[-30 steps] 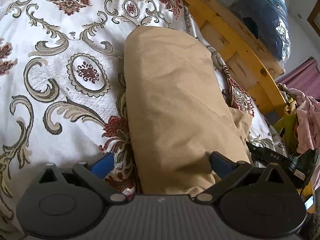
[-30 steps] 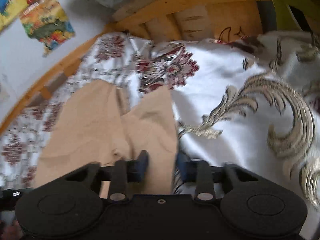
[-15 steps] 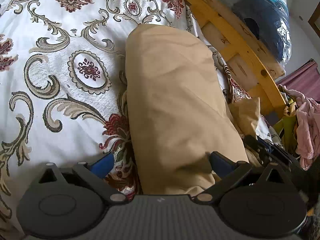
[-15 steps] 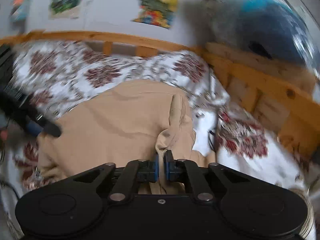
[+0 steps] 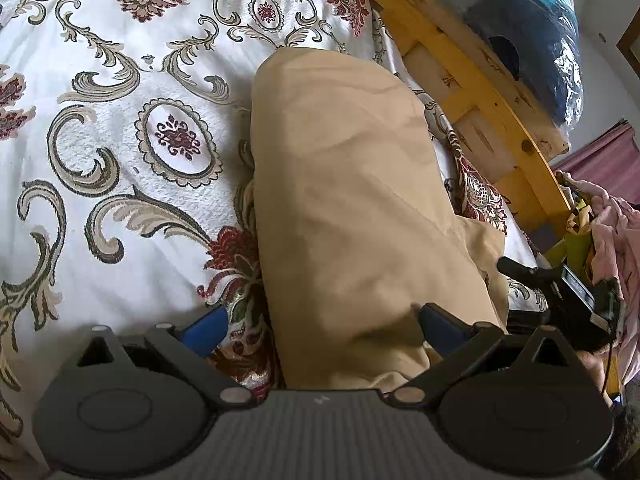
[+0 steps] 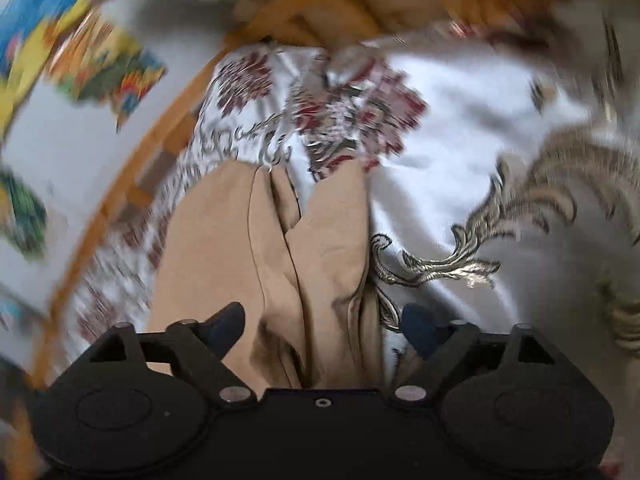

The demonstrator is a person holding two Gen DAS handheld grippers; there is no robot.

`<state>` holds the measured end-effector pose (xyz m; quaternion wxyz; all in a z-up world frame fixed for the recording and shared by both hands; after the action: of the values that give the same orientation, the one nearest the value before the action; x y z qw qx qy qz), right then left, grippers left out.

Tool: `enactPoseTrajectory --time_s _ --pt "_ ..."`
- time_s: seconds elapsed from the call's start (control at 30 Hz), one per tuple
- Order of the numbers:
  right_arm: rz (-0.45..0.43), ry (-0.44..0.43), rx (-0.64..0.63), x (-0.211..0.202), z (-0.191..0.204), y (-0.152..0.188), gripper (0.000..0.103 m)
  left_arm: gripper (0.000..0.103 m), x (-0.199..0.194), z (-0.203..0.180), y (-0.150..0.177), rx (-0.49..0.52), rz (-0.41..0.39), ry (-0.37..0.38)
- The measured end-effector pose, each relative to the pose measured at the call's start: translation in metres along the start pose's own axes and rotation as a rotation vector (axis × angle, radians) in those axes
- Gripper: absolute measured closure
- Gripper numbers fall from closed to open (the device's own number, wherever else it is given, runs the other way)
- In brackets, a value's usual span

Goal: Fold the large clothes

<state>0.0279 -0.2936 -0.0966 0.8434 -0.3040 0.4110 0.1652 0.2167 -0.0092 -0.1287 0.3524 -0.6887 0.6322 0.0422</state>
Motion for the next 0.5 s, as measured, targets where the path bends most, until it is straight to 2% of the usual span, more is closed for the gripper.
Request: enactPoseTrajectory --time_s 0.07,0.33,0.5 --pt "0.021 -0.002 -0.024 0.009 0.008 0.001 0.014 0.0 0.0 0.0 0.0 0.002 -0.001 0.0" --pt "0.026 0.022 -0.254 0.037 0.057 0.009 0.013 0.0 -0.001 0.001 0.0 -0.001 -0.003 0.014" --pt "0.026 0.01 -0.22 0.048 0.06 0.006 0.013 0.0 0.002 0.002 -0.011 -0.005 -0.004 0.056"
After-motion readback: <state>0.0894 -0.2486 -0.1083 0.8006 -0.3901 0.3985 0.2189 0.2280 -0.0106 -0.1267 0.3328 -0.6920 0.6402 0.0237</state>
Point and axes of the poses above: each gripper's, at about its wrist camera, not at the fingertips, and x roughly the way its jaws point, z to its left, y to its underside, the point moved 5 cm from there along x, roughly the way its jaws point, and after that the axes turned 14 degrees about y, right-handed, at the moved point
